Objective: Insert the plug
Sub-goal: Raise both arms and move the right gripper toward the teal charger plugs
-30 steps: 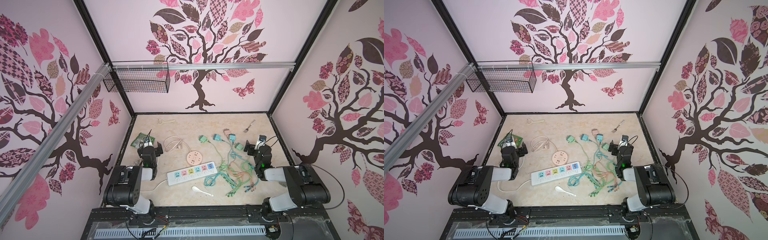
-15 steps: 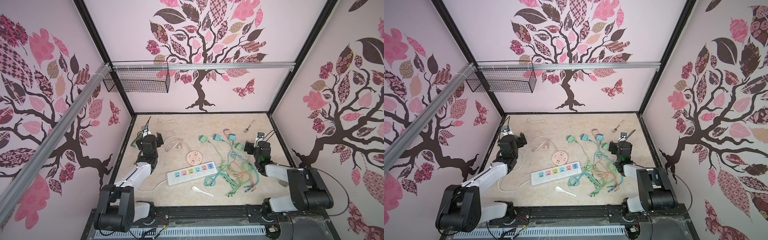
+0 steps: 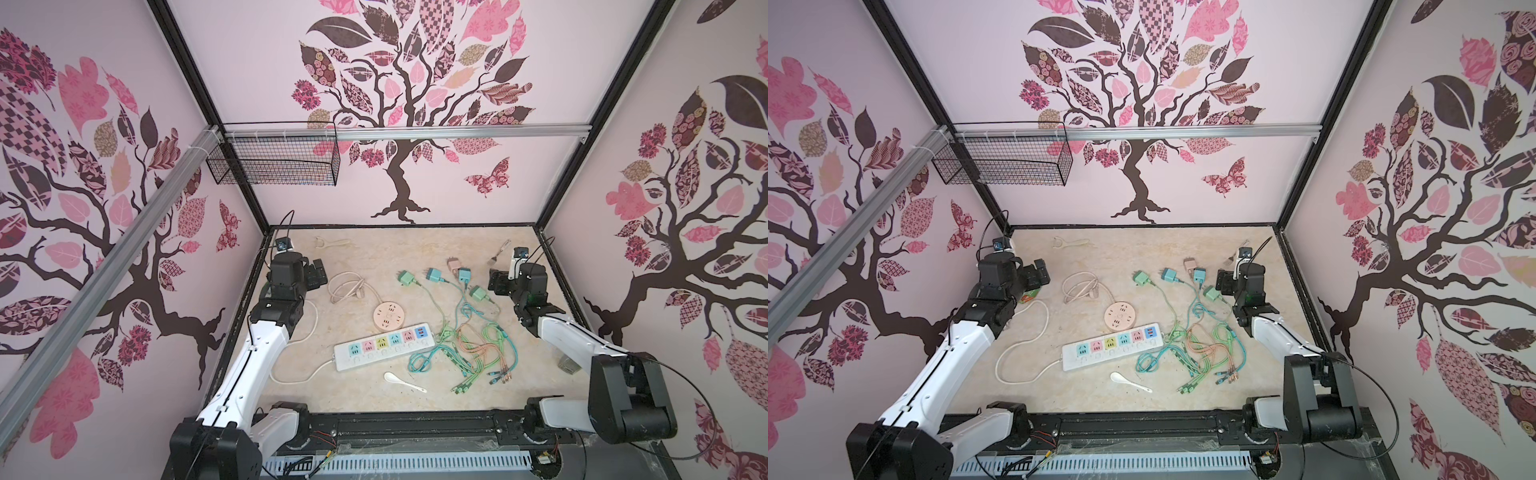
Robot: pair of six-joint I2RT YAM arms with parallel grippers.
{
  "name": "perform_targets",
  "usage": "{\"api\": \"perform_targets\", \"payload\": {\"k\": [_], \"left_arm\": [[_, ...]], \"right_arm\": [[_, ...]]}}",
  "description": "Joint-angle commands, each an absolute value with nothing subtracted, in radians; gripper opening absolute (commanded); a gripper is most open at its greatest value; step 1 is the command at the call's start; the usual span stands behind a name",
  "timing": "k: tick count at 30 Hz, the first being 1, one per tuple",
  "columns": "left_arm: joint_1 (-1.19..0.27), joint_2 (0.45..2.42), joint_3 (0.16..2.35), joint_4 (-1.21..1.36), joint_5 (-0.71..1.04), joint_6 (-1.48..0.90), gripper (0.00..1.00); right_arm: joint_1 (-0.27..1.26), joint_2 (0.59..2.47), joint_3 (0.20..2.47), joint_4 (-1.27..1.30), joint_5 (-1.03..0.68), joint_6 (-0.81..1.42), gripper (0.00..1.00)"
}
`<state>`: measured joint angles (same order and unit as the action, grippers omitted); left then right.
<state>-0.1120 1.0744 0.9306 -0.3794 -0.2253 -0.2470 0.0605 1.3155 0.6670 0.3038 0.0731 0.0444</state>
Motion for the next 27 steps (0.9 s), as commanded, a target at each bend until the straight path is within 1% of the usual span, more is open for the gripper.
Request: {"api": "perform_targets", "payload": {"k": [1, 8, 12, 18, 27], "left_arm": [[-0.117, 1.024, 0.966, -0.541, -0.095, -0.258, 0.98], [-0.116, 0.956, 0.965, -0.618, 0.024, -0.279, 0.98], [-0.116, 0.944, 0.952, -0.62, 0.086, -0.301, 0.98], [-0.116, 0.916, 0.915, -0.624, 0.135, -0.332, 0.98], [-0.116, 0.834, 0.894, -0.667, 0.157, -0.357, 0.98]], "right_arm": [[0.064, 1.263, 0.737, 0.196, 0.007, 0.028, 0.84], [0.089, 1.276, 0.883, 0.024, -0.164, -0.071, 0.78], [0.136, 1.328, 0.967, -0.045, -0.204, -0.156, 0.76], [0.204, 1.468, 1.108, -0.148, -0.255, -0.23, 0.73], [0.225, 1.697, 1.271, -0.203, -0.373, -0.258, 0.66]]}}
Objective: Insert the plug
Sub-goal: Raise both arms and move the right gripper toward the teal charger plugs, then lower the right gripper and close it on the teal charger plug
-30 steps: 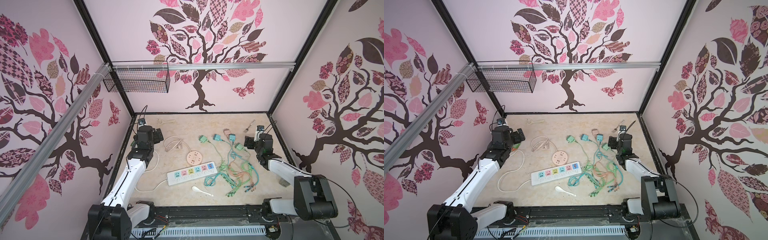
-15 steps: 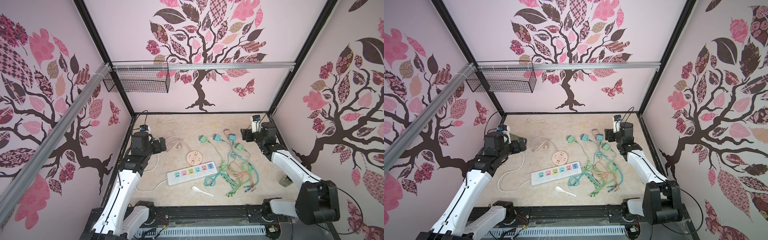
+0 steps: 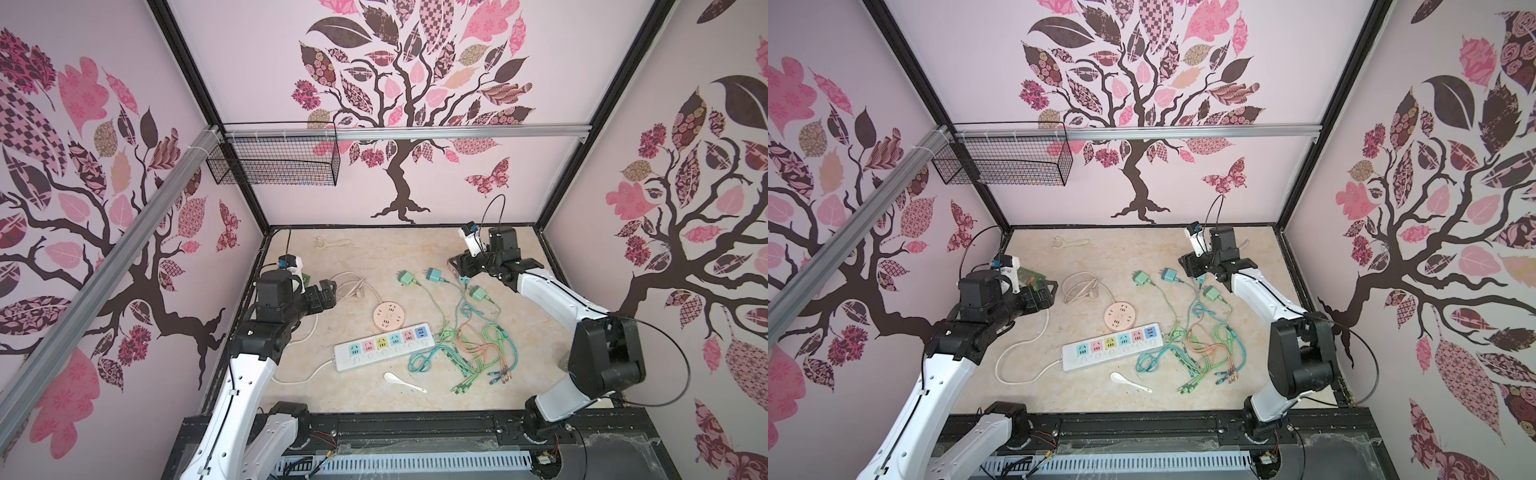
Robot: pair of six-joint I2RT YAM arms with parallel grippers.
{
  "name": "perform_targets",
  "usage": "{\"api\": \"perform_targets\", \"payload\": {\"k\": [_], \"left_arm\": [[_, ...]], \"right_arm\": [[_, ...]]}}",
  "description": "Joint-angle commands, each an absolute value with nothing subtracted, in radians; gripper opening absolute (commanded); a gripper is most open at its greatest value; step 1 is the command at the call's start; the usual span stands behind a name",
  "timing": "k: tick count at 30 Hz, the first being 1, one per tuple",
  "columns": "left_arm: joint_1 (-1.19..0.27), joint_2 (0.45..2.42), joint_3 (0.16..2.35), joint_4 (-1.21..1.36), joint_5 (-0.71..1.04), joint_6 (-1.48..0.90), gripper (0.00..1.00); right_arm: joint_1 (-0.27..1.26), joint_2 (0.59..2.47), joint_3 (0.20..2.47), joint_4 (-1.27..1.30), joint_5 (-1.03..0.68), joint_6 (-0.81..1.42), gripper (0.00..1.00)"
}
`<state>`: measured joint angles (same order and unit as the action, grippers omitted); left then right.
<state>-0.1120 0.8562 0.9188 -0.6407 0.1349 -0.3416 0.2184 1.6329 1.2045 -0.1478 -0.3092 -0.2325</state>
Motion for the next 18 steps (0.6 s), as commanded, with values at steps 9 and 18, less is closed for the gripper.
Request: {"api": "perform_targets", "payload": {"k": [9, 18], "left_arm": [[-0.115, 0.773, 0.907, -0.704, 0.195, -0.383, 0.98], [-0.115, 0.729, 0.908, -0.74, 0.199, -0.382, 0.98]], "right_arm": [[0.235, 1.903, 1.407, -0.25, -0.411, -0.299, 0.6], [0.258, 2.075, 1.536, -0.34, -0.388, -0.344, 0.61]]}}
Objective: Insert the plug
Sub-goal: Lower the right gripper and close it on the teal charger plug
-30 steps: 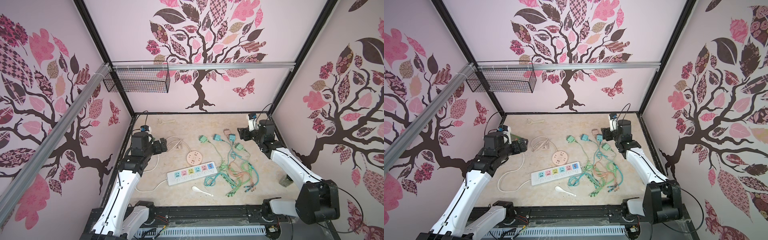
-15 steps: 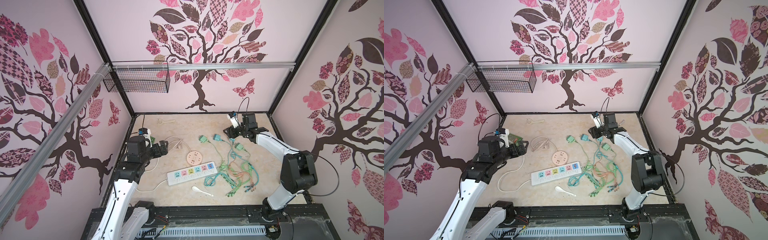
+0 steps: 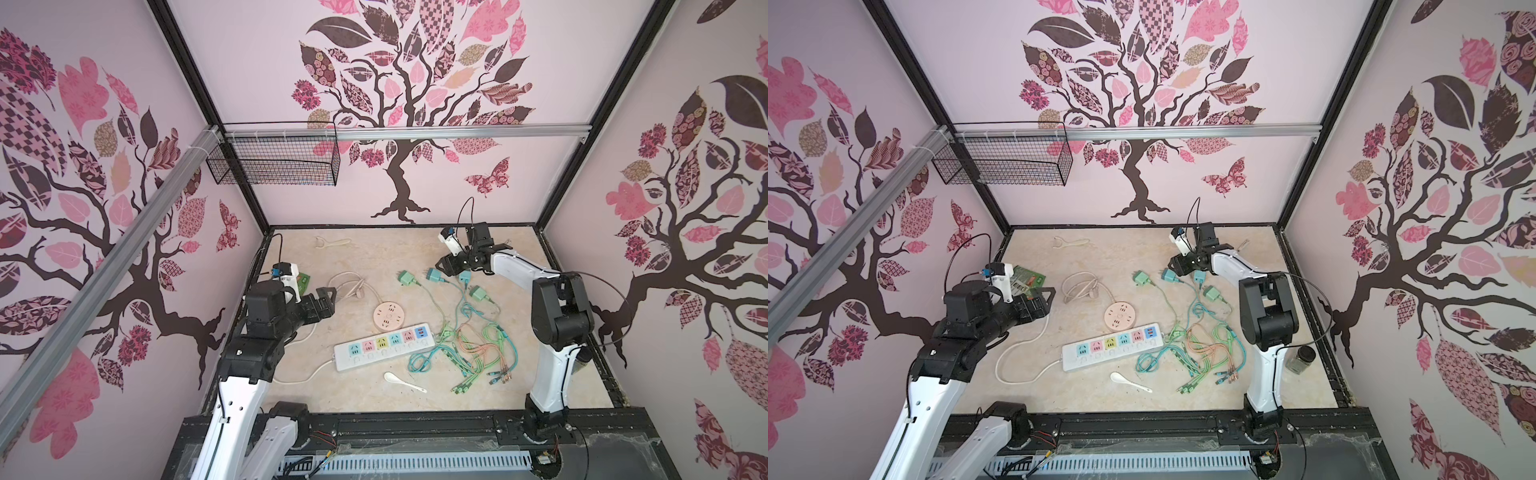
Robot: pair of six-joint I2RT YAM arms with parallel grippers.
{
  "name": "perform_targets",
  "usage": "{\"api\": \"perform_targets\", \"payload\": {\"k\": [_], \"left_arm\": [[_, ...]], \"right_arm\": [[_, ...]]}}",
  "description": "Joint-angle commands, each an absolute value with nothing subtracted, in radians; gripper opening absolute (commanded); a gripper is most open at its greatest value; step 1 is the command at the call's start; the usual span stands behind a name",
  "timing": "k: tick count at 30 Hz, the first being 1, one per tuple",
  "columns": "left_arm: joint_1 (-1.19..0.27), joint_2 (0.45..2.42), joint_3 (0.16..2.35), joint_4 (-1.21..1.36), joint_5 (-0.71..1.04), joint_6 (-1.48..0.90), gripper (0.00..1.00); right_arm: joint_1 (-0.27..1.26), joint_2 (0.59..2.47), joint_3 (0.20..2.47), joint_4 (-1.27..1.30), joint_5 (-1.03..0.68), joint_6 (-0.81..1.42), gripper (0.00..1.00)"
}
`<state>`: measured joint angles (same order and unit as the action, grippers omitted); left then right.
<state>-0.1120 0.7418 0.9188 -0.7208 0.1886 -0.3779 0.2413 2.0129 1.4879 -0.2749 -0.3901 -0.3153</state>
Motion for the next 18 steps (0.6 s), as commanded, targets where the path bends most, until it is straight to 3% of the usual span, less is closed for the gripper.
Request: {"api": "perform_targets", "payload": {"k": [1, 18], "left_arm": [[-0.115, 0.728, 0.908, -0.741, 0.199, -0.382, 0.98], [-0.115, 0.716, 0.904, -0.75, 0.202, -0.379, 0.98]], "right_arm": [[0.262, 2.085, 1.541, -0.346, -0.383, -0.347, 0.61], [0.281, 2.19, 1.561, -0.347, -0.327, -0.352, 0.67]]}}
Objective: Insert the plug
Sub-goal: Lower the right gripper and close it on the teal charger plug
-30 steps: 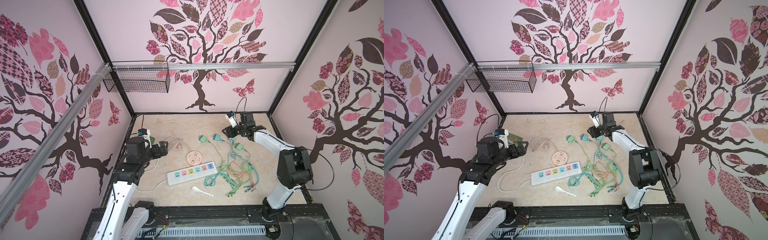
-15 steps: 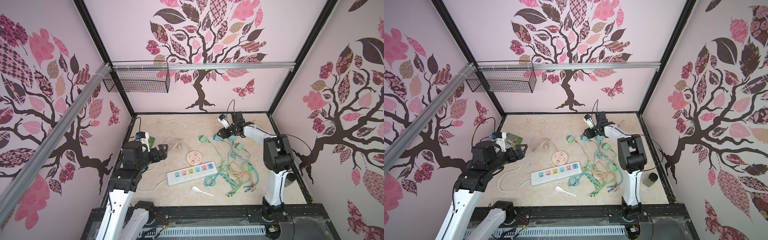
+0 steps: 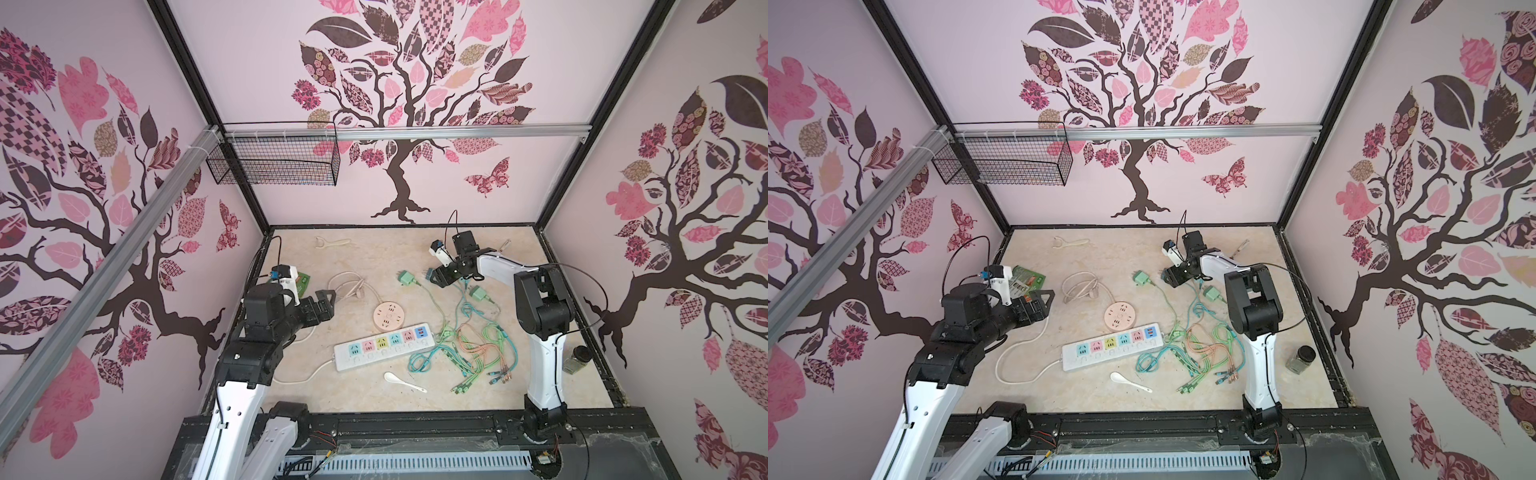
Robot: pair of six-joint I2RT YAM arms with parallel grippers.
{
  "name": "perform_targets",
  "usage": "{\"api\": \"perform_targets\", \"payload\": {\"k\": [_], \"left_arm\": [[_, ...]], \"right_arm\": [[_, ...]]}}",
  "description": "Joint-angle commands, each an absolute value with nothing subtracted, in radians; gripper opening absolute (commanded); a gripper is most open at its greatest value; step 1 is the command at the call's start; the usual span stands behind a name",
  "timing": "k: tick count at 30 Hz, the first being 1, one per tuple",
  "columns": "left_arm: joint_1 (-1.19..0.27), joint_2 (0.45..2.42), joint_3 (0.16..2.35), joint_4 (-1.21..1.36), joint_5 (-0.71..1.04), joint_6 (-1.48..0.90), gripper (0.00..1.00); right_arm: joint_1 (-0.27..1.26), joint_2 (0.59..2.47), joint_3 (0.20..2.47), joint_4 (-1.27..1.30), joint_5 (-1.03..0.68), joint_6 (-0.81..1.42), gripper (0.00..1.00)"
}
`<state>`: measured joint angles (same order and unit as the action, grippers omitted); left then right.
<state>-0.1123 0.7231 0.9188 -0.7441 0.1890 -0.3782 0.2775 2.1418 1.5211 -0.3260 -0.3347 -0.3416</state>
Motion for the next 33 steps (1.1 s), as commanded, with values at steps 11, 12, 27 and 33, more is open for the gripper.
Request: {"api": "perform_targets", "payload": {"k": [11, 12, 27, 33], "left_arm": [[-0.115, 0.711, 0.905, -0.756, 0.199, -0.377, 0.98], [-0.116, 0.712, 0.905, -0.755, 0.199, -0.377, 0.98], [-0.116, 0.714, 0.907, -0.755, 0.193, -0.371, 0.98], [-0.116, 0.716, 0.906, -0.752, 0.193, -0.37, 0.98]], "right_arm": [[0.294, 2.206, 1.567, -0.343, -0.264, -0.371, 0.67], [0.296, 2.206, 1.568, -0.339, -0.26, -0.371, 0.67], [0.321, 2.237, 1.609, -0.301, -0.204, -0.379, 0.68], [0.33, 2.243, 1.626, -0.313, -0.196, -0.385, 0.6]]}}
